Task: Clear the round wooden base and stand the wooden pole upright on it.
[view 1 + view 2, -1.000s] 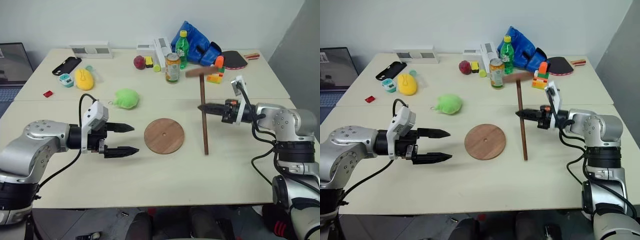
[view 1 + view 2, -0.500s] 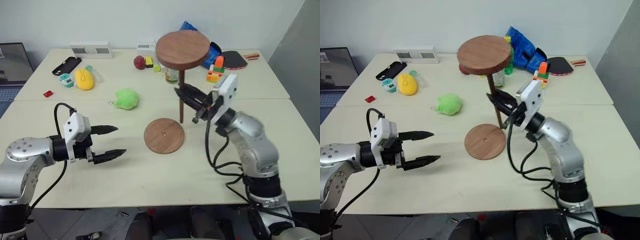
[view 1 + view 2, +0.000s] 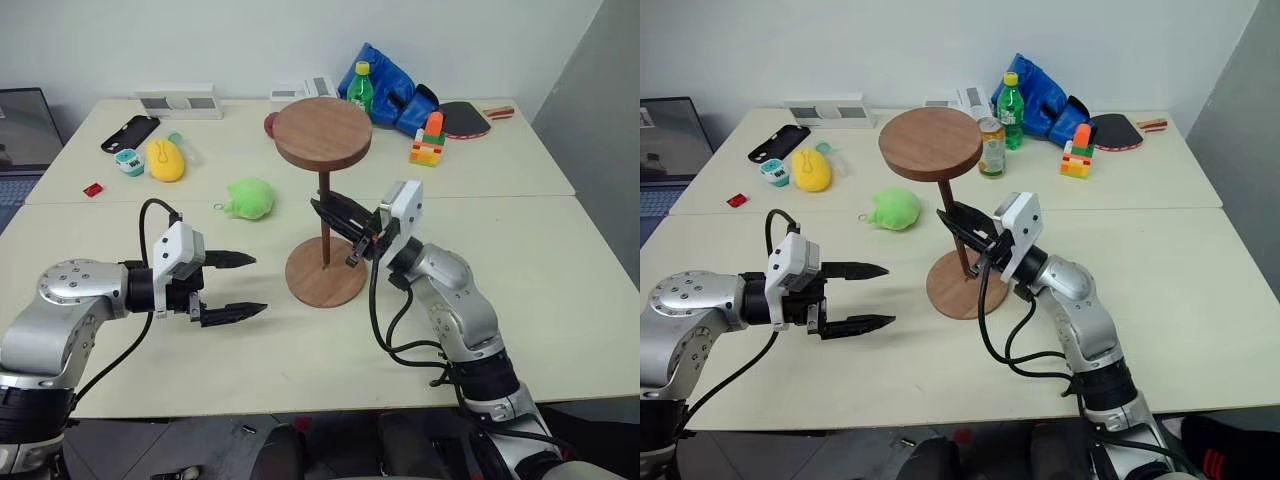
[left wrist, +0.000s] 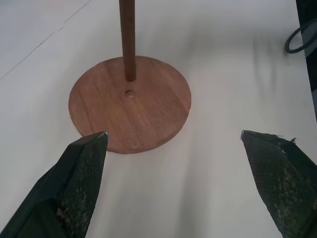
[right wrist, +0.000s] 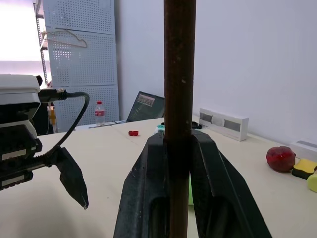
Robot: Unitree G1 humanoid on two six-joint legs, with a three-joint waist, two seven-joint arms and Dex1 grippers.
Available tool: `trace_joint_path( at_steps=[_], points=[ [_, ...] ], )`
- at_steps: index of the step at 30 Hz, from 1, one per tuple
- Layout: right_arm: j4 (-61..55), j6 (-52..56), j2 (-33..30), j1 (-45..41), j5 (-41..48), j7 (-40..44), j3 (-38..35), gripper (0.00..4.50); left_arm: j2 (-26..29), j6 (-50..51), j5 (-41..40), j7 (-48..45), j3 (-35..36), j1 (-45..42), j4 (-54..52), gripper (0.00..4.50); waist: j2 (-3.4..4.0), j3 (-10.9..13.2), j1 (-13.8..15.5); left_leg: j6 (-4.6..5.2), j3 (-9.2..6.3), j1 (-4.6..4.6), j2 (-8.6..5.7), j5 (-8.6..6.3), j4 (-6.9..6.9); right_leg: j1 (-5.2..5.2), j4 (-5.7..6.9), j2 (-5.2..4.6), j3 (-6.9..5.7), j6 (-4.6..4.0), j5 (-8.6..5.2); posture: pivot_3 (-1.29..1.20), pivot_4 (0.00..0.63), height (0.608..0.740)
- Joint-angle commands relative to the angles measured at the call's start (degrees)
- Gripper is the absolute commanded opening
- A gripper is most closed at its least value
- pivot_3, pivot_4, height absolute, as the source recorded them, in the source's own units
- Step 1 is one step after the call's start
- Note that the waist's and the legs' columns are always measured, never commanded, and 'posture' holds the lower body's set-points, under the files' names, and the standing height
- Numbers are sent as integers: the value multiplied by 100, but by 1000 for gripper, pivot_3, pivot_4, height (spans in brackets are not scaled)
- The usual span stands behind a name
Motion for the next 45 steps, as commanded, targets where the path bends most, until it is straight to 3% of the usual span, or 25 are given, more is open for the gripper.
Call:
trace_joint_path(
  at_steps=[1, 45],
  points=[
    [-73, -238, 68, 33, -19, -3, 26, 234, 84, -229, 135, -109, -19, -44, 103, 4500, 0, 0, 0, 0, 0, 0, 0, 0, 0, 0, 1, 0, 1, 0, 0, 0, 150, 740],
    [769, -821, 174, -15, -248, 1, 112, 233, 96, -602, 227, -371, 19, -55, 424, 4500, 0, 0, -1, -2, 0, 12, 0, 6, 2, -3, 35, 1, 2, 0, 0, 0, 150, 740]
  ],
)
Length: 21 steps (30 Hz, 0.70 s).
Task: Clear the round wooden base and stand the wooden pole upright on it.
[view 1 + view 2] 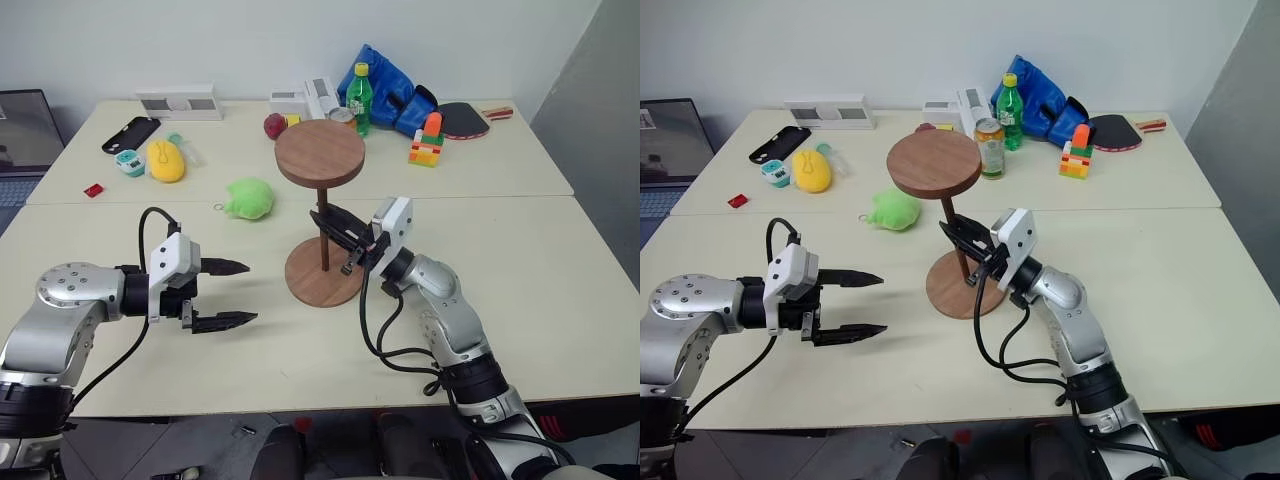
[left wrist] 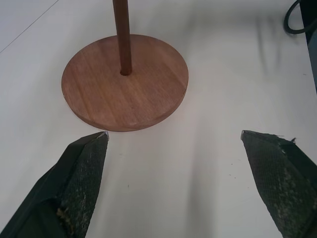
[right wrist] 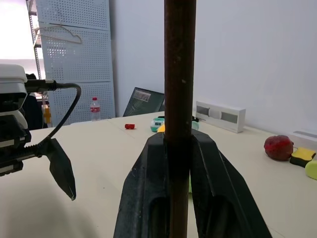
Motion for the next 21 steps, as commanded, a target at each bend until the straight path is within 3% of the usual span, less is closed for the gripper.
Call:
trace_joint_path(
  at_steps=[1, 21],
  points=[
    [3, -99, 51, -72, -53, -2, 5, 233, 96, 0, -48, -14, 101, -66, -184, 4500, 0, 0, 0, 0, 0, 1, 0, 0, 0, 0, 1, 0, 0, 0, 0, 0, 150, 740],
    [90, -54, -1, -41, -238, 37, 170, 233, 43, 299, -92, 143, 56, -168, -432, 4500, -1, -1, 0, 0, 1, 7, 1, 2, 0, 0, 7, 2, 2, -1, 0, 0, 150, 740]
  ],
)
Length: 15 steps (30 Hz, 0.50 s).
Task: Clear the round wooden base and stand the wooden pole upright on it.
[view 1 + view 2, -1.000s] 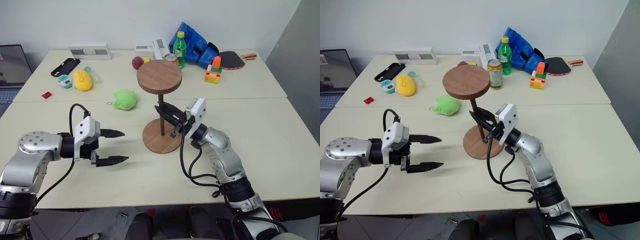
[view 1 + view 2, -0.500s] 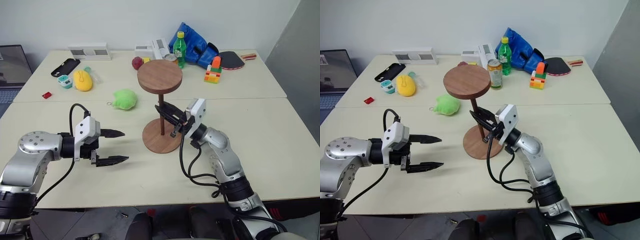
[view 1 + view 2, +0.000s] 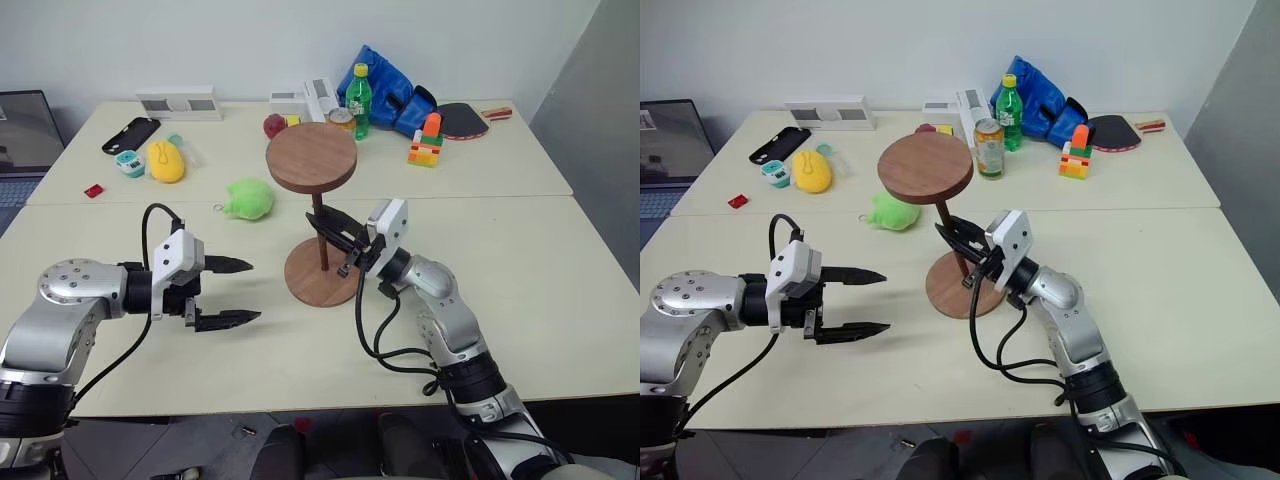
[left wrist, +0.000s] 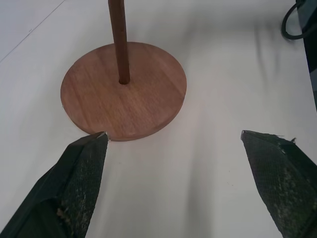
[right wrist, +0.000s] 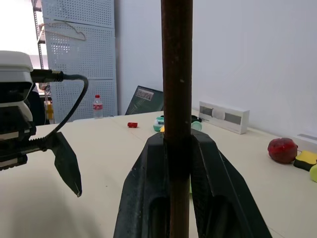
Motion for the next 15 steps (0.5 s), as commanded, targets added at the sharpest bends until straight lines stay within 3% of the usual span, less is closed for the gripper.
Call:
trace_joint_path(
  at_steps=[1, 15],
  points=[
    [89, -49, 35, -26, -83, 21, 62, 233, 44, 49, -78, 21, 51, -80, -193, 4500, 0, 0, 0, 0, 0, 0, 0, 0, 0, 0, 0, 0, 0, 0, 0, 0, 150, 740],
    [119, -61, 29, -6, -63, 31, 32, 233, 14, 64, -71, 22, 41, -113, -186, 4500, 0, 0, 0, -1, 0, 1, 0, 1, 0, 0, 1, 0, 0, 0, 0, 0, 150, 740]
  ],
)
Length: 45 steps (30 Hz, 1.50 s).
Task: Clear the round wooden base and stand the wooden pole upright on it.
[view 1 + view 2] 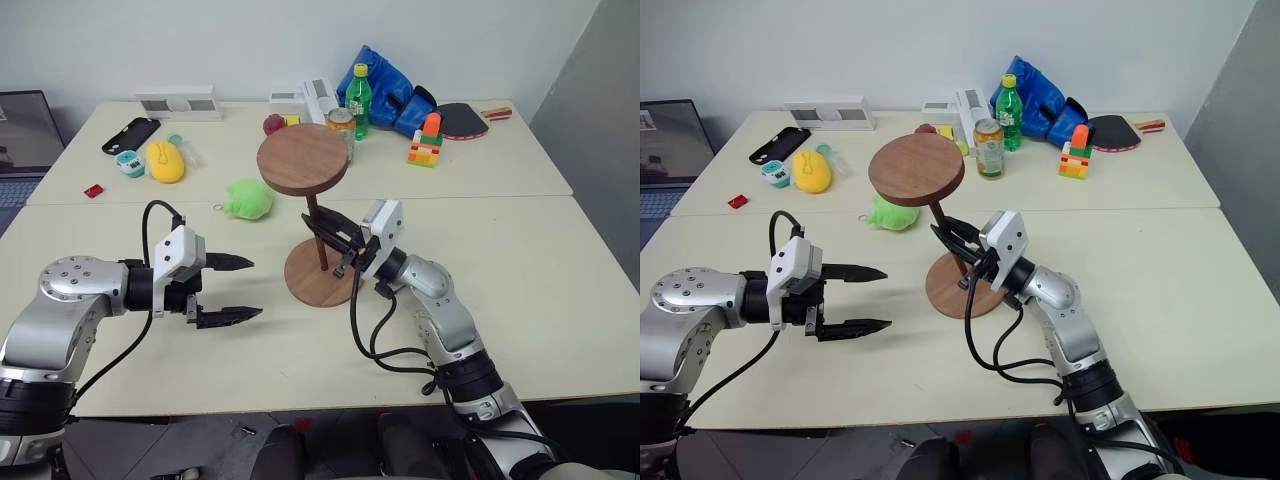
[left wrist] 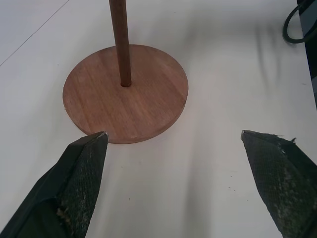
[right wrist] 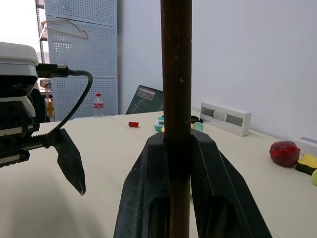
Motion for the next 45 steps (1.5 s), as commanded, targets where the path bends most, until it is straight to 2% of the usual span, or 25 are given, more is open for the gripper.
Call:
trace_joint_path(
  at_steps=[1, 24, 36, 45],
  points=[
    [-1, 52, -42, 56, 7, 43, -28, 232, 13, -50, -54, 9, 46, -61, -159, 4500, 0, 0, 0, 0, 0, 0, 0, 0, 0, 0, 0, 0, 0, 0, 0, 0, 150, 740],
    [40, -270, -53, 115, -152, 153, 124, 223, -5, -45, -46, 50, 33, -93, -158, 4500, 0, 0, 1, 0, 1, 0, 0, 0, 0, 0, 0, 0, 0, 0, 0, 0, 150, 740],
    [205, 511, -101, 175, 99, -65, -212, 221, -23, -220, -2, -20, 39, -36, -12, 4500, -1, -1, 2, 0, -1, 1, 0, 1, 0, 2, 0, 0, 0, 0, 0, 0, 150, 740],
    [332, 617, -203, 201, -87, -161, -154, 221, -64, -134, -59, 35, 60, -85, -35, 4500, -2, -2, 6, 1, 0, 28, -1, 0, -3, 26, -4, 0, 0, 0, 0, 0, 150, 740]
  ],
)
